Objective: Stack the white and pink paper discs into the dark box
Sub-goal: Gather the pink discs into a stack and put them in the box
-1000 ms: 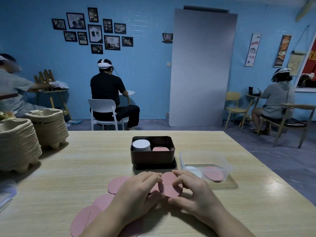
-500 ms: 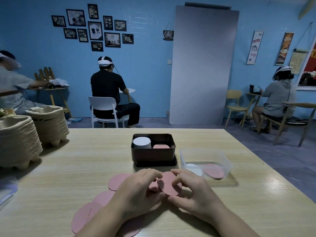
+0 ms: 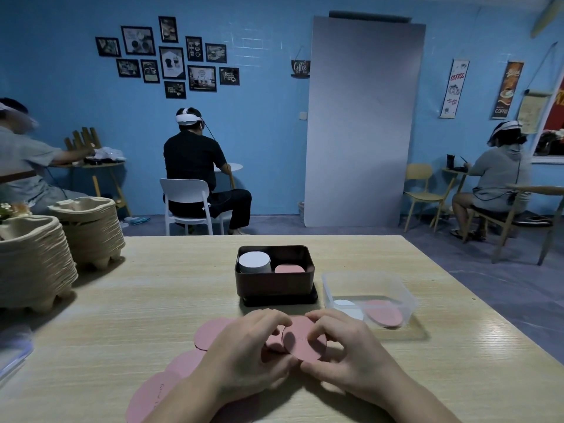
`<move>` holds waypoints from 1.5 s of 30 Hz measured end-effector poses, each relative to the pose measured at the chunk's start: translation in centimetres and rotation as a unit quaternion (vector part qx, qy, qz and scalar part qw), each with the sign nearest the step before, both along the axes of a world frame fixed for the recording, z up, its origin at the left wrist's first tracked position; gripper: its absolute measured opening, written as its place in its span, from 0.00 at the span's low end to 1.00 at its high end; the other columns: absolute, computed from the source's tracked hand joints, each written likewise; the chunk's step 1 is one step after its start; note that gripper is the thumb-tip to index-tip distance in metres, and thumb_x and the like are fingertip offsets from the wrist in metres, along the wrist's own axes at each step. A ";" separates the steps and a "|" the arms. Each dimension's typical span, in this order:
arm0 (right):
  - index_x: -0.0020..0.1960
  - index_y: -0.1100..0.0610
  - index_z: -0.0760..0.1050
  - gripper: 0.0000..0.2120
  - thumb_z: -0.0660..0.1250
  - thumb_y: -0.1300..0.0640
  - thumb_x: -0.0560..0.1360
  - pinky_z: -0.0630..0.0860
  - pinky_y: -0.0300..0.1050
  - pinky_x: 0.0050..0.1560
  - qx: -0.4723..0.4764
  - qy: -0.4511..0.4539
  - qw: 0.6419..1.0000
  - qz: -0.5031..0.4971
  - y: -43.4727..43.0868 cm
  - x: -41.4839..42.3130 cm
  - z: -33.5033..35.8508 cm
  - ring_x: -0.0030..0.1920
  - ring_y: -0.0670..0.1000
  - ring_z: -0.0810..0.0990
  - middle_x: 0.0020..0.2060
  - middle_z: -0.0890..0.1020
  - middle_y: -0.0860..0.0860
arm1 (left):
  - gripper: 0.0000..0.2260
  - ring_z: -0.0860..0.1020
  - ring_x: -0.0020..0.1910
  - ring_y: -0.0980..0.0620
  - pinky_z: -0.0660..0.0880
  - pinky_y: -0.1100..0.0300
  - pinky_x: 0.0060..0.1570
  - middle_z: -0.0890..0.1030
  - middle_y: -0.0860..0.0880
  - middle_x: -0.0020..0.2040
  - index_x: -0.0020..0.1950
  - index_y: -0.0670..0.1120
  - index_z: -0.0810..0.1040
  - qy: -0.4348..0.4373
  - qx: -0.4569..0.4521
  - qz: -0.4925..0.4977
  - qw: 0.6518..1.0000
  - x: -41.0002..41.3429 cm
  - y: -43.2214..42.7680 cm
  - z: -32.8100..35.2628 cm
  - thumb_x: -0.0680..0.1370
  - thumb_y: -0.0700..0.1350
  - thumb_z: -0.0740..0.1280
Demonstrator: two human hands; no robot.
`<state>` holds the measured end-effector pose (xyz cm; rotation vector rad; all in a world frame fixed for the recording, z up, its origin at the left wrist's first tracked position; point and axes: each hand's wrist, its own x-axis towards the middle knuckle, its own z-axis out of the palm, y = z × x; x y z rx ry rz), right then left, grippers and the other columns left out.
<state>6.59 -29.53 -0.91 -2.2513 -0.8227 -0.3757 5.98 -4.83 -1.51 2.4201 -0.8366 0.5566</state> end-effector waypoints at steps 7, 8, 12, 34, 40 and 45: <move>0.45 0.45 0.73 0.16 0.77 0.40 0.67 0.74 0.41 0.59 -0.069 -0.027 0.997 0.009 0.5 1.9 2.1 0.57 0.43 0.76 0.52 0.78 0.39 | 0.19 0.73 0.52 0.66 0.76 0.60 0.49 0.78 0.64 0.54 0.62 0.61 0.70 -0.018 0.019 -0.009 1.000 1.1 0.0 1.6 0.73 0.62 0.68; 0.45 0.45 0.73 0.16 0.77 0.41 0.67 0.74 0.42 0.58 -0.073 -0.029 0.997 0.018 0.6 2.4 2.6 0.56 0.43 0.76 0.50 0.78 0.39 | 0.19 0.73 0.52 0.66 0.76 0.59 0.49 0.77 0.63 0.54 0.62 0.61 0.71 -0.020 0.017 -0.010 1.000 1.4 0.1 1.9 0.74 0.62 0.69; 0.44 0.46 0.75 0.15 0.78 0.43 0.66 0.75 0.44 0.56 -0.070 -0.046 0.996 0.036 1.1 4.2 5.0 0.52 0.47 0.77 0.47 0.79 0.43 | 0.19 0.76 0.51 0.62 0.77 0.59 0.50 0.78 0.63 0.53 0.61 0.58 0.73 -0.015 -0.006 -0.016 1.000 3.0 0.4 3.7 0.75 0.61 0.72; 0.36 0.49 0.76 0.16 0.76 0.39 0.64 0.72 0.44 0.37 -0.203 0.041 0.969 -0.136 4.9 17.1 8.2 0.40 0.47 0.76 0.35 0.79 0.45 | 0.16 0.72 0.70 0.54 0.63 0.60 0.69 0.76 0.57 0.71 0.66 0.53 0.77 -0.094 0.042 0.079 0.992 8.4 4.3 2.1 0.81 0.58 0.62; 0.38 0.50 0.81 0.16 0.75 0.37 0.68 0.73 0.43 0.44 -0.287 0.072 0.943 -0.154 5.4 17.6 8.1 0.45 0.49 0.80 0.37 0.83 0.46 | 0.16 0.72 0.69 0.54 0.64 0.59 0.68 0.75 0.58 0.70 0.66 0.55 0.75 -0.077 0.039 0.073 0.994 8.4 4.4 2.0 0.81 0.57 0.62; 0.39 0.50 0.82 0.15 0.75 0.38 0.69 0.72 0.43 0.45 -0.301 0.065 0.939 -0.154 5.6 17.4 8.3 0.47 0.49 0.80 0.38 0.83 0.45 | 0.16 0.70 0.71 0.56 0.63 0.59 0.70 0.74 0.59 0.71 0.67 0.56 0.74 -0.057 0.035 0.072 0.995 8.1 4.6 2.0 0.81 0.58 0.61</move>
